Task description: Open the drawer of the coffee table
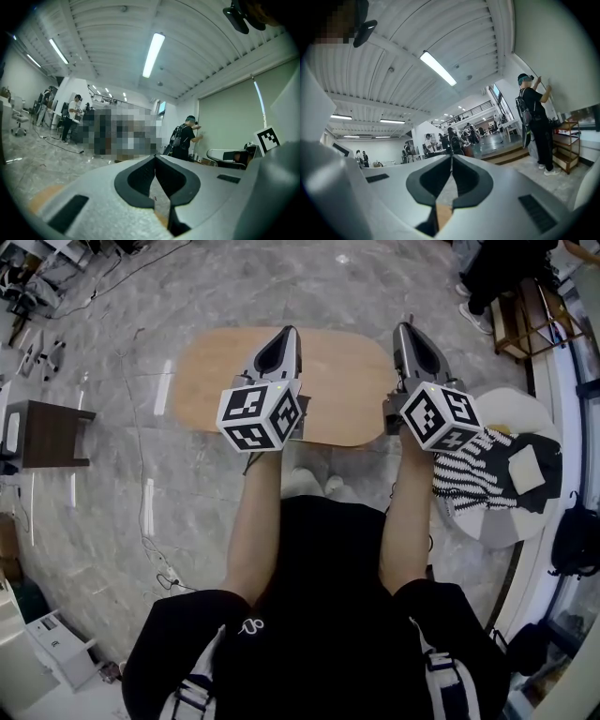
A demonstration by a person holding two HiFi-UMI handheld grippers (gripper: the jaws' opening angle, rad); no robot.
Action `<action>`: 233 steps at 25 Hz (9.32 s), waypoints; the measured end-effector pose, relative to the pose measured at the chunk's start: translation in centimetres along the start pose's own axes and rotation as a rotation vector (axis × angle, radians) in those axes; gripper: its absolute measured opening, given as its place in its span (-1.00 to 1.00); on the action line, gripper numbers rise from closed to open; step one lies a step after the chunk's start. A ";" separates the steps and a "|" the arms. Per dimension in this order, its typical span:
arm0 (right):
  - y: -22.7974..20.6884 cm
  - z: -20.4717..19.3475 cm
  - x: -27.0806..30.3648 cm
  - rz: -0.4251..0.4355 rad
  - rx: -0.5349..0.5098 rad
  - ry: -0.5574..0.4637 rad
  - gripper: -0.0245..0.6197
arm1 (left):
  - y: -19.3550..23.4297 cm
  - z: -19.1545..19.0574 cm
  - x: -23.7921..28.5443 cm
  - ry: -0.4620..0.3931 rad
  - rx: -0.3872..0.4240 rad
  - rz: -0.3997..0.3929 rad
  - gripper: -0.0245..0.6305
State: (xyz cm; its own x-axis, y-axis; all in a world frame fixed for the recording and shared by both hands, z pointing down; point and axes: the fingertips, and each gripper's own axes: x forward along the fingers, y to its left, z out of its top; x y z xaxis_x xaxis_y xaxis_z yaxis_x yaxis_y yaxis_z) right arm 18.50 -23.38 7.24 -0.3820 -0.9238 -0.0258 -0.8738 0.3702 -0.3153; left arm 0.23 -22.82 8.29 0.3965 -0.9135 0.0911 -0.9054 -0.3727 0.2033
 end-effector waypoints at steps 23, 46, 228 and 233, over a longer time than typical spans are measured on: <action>-0.6 -9.3 5.1 -0.083 0.065 0.186 -0.88 | 7.4 -6.7 3.6 0.185 -0.067 0.010 -0.90; -4.3 -23.4 0.8 -0.190 0.105 0.407 -0.88 | 12.8 -22.3 0.7 0.410 -0.163 0.075 -0.90; -8.7 -73.9 -29.1 0.549 -0.658 1.709 -0.64 | 23.1 -72.4 -24.6 1.376 0.055 -0.050 -0.37; -8.8 -74.9 -29.4 0.521 -0.635 1.724 -0.61 | 23.3 -73.6 -25.1 1.412 0.076 -0.057 -0.37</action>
State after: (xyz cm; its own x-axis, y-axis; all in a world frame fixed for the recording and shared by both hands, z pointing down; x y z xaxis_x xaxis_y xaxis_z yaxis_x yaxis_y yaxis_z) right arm 14.91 7.88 81.86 -0.0970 0.2130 0.9722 -0.4031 0.8847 -0.2341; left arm -19.67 3.47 82.50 0.2069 0.0151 0.9783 -0.8713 -0.4520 0.1912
